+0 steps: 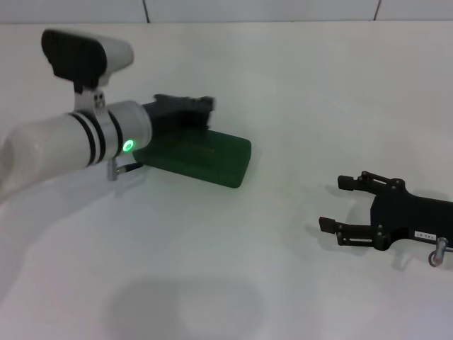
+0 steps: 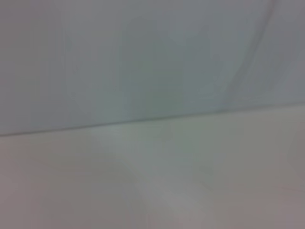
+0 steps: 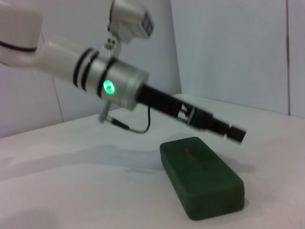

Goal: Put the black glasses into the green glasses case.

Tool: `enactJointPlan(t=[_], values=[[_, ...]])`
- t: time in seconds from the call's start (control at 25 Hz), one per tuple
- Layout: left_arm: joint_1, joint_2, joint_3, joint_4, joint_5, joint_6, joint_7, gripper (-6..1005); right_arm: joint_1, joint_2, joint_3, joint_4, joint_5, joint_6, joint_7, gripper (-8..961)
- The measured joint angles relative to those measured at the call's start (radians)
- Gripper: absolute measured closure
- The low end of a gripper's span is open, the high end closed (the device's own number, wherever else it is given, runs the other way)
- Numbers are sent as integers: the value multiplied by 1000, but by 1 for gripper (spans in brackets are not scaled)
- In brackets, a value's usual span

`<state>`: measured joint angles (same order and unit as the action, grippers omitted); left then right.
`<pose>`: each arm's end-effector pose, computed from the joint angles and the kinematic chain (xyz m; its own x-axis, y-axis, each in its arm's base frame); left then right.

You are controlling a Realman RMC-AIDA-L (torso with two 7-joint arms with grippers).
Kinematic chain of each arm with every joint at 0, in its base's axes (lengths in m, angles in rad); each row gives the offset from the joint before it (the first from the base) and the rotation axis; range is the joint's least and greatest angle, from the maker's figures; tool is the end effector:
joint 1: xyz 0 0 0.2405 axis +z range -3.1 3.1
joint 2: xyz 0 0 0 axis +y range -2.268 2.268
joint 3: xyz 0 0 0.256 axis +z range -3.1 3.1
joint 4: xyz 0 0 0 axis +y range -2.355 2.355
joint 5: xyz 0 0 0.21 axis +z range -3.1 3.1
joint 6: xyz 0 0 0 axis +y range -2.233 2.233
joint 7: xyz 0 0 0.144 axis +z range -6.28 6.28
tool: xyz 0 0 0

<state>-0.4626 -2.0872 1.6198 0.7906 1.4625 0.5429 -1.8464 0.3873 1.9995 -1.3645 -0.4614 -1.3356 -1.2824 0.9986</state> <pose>-0.2328 0.3828 -0.0734 0.6504 0.5368 0.5374 0.7553 -0.5320 -0.3827 0.2909 0.2969 -0.0467 0.8455 -0.2084 -0.4916 -0.3672 -0.8954 -0.2519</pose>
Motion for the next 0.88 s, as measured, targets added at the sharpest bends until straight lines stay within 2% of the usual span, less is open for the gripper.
enactJointPlan(t=[0.2, 0.28, 0.36, 0.52, 0.6, 0.76, 0.88], values=[[-47, 43, -167, 32, 6, 370, -112, 980, 1, -1, 1, 0, 0, 0, 3, 79], [-68, 45, -252, 16, 8, 481, -96, 980, 1, 0, 1, 0, 1, 0, 3, 79], [-70, 36, -329, 10, 9, 555, -37, 963, 2, -1, 1, -1, 1, 0, 3, 79], [-30, 7, -446, 12, -7, 604, 157, 895, 2, 1, 27, 1, 2, -6, 2, 79], [-9, -1, -502, -12, -20, 606, 228, 860, 1, 8, 78, 3, 2, -19, -4, 79], [29, 3, -557, -88, -79, 622, 357, 792, 6, 7, 101, -4, 2, -24, -8, 79], [87, 15, -572, -95, -72, 639, 421, 662, 23, 2, 110, -7, 2, -22, -7, 79]])
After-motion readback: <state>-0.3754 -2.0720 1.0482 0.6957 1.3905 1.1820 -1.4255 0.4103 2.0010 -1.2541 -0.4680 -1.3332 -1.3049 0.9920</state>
